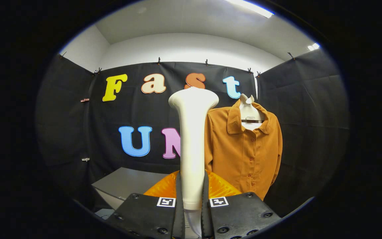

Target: Iron the clothes twice with a garment steamer, once on the left side and once on the right side.

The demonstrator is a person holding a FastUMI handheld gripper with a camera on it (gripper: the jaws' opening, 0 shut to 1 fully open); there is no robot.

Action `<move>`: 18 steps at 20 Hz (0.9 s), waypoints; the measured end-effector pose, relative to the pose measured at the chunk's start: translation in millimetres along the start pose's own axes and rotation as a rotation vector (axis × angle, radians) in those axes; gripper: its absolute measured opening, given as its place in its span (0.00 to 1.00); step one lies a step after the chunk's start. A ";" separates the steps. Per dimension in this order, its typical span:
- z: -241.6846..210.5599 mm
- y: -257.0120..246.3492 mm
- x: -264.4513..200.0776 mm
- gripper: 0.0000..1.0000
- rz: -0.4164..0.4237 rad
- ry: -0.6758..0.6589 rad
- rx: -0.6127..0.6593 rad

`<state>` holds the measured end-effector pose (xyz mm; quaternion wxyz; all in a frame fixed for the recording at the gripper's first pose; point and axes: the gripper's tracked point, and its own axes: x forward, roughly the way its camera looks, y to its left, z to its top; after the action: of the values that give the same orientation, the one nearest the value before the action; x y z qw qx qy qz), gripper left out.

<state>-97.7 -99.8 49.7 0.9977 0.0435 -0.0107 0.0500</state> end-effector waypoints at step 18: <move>-4.6 1.2 9.8 0.23 -0.020 0.015 -0.001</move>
<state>-88.0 -97.2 45.4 0.9983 0.0427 -0.0026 0.0406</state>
